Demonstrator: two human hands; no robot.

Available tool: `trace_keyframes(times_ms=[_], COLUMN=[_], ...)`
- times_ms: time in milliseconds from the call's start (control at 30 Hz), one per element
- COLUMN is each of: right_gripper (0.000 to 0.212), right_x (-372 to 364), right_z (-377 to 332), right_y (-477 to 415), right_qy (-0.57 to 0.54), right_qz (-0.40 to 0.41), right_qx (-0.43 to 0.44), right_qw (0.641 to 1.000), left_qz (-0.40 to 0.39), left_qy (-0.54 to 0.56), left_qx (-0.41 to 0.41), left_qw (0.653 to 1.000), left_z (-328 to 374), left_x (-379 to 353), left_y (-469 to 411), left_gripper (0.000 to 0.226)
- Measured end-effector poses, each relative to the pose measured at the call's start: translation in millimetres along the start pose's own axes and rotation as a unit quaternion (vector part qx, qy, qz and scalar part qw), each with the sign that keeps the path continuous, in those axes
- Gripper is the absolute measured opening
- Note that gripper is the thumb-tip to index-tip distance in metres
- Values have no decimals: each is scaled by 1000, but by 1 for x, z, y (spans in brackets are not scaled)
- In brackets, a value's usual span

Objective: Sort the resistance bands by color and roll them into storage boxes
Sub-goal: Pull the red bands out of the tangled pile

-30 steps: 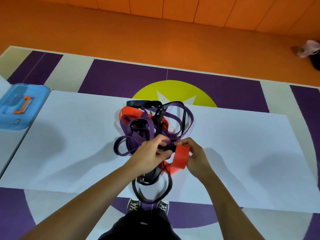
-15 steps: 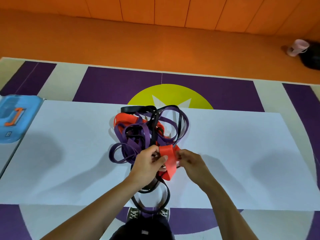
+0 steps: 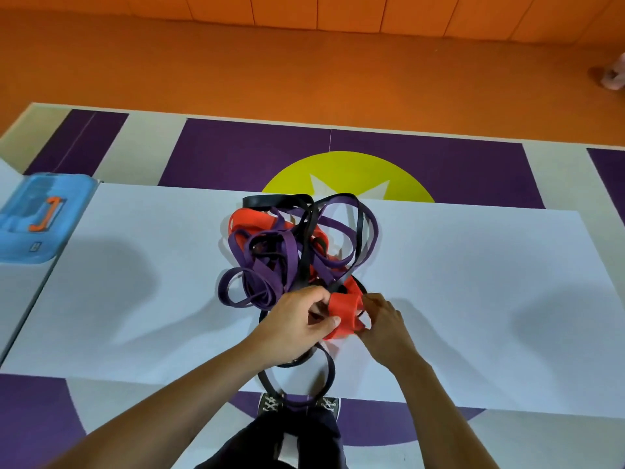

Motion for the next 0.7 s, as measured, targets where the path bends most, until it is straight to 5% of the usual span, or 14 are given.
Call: trace_keyframes(times_ms=[167, 300, 500, 700], right_gripper=[38, 24, 9, 8], right_x=[8, 44, 95, 124], right_z=[8, -10, -29, -70], right_y=[14, 24, 24, 22], right_qy=[-84, -225, -293, -348], right_qz=[53, 80, 134, 144], right_qx=[-62, -33, -3, 3], right_qw=[993, 971, 947, 927], left_qz=[44, -27, -52, 45], left_qy=[-273, -414, -311, -274], left_qx=[-98, -56, -8, -5], left_qw=[956, 908, 949, 961], left_z=[-22, -53, -48, -38], left_x=[4, 1, 2, 26], left_y=[-21, -56, -64, -45], left_gripper=[32, 54, 56, 64])
Point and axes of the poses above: each hand's wrist, its own y-axis away from the middle knuckle, its own x-axis out of the back of the hand, z = x × y, the point moved 1 cm from there along -y, towards the middle knuckle, and after that the axes turned 14 degrees about y, right-handed, at the moved point
